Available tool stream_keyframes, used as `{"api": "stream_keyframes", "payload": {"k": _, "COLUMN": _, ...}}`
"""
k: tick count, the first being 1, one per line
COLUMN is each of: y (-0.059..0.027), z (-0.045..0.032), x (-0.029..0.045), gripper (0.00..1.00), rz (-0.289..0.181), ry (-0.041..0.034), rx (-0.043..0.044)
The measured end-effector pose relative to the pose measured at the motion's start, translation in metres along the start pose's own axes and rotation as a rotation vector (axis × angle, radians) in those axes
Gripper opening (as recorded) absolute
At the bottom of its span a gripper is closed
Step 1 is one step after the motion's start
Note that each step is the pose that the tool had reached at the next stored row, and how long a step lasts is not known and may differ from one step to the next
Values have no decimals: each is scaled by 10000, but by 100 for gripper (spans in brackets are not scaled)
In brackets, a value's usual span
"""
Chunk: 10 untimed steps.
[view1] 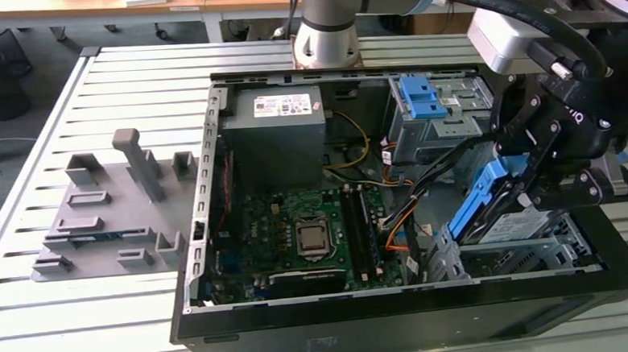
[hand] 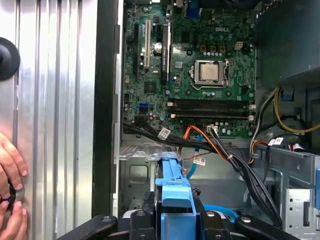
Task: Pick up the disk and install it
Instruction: 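Insert the disk into the insertion slot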
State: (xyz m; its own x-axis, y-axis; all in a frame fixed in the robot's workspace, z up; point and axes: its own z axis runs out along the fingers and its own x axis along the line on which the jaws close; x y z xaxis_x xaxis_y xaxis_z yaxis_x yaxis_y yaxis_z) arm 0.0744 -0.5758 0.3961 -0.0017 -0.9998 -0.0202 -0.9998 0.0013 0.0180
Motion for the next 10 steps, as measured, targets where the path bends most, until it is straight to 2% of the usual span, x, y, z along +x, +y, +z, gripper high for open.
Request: {"api": "stream_keyframes", "payload": {"k": 10, "y": -1, "z": 59, "x": 1, "gripper": 36, "rz": 0, "ry": -1, "rx": -3}}
